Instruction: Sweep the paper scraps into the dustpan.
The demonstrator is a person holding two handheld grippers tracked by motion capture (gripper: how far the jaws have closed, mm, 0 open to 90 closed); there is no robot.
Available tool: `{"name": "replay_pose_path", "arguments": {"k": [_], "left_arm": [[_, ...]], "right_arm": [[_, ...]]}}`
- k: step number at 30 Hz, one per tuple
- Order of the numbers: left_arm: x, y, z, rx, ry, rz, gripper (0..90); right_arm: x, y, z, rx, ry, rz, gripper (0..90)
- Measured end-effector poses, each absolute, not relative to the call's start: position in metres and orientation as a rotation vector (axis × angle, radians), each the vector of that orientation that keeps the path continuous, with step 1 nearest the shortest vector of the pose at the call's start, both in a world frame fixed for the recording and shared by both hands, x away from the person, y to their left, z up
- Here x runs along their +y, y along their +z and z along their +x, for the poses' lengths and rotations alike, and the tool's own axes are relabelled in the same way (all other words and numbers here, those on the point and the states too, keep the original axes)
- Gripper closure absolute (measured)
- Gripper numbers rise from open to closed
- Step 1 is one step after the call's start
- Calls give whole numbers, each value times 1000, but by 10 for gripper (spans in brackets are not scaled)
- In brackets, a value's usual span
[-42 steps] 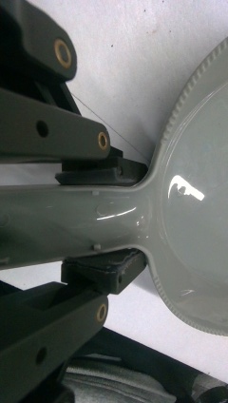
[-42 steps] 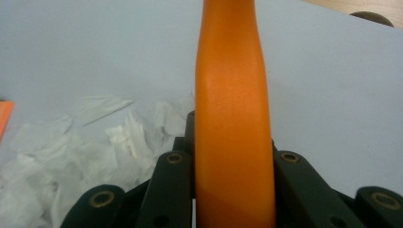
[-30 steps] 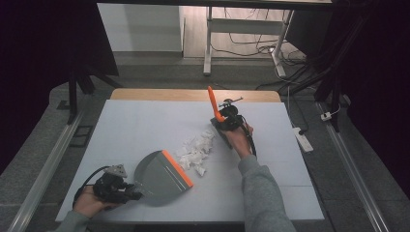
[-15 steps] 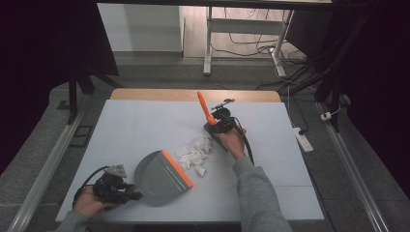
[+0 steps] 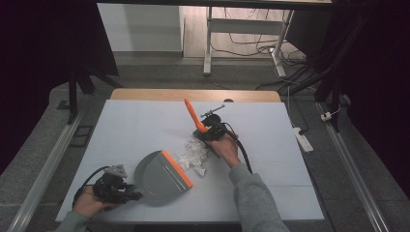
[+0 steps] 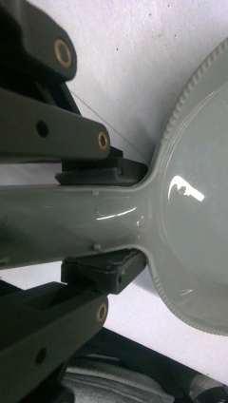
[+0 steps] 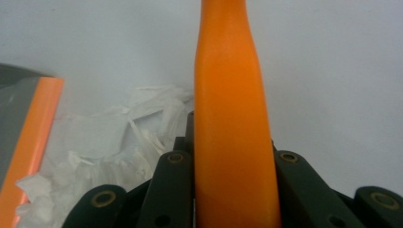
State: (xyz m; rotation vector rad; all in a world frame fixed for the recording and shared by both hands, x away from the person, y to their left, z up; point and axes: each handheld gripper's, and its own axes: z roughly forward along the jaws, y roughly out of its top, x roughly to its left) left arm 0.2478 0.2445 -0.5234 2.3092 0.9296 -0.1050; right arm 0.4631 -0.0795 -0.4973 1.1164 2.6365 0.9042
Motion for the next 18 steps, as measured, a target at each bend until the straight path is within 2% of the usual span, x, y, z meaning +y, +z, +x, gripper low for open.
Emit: {"name": "replay_pose_path", "arguments": {"k": [18], "left_arm": [[243,-523,248,937,-104,2309,614]], "right_arm": [[-40,-499,423,2752,933,912,770]]}}
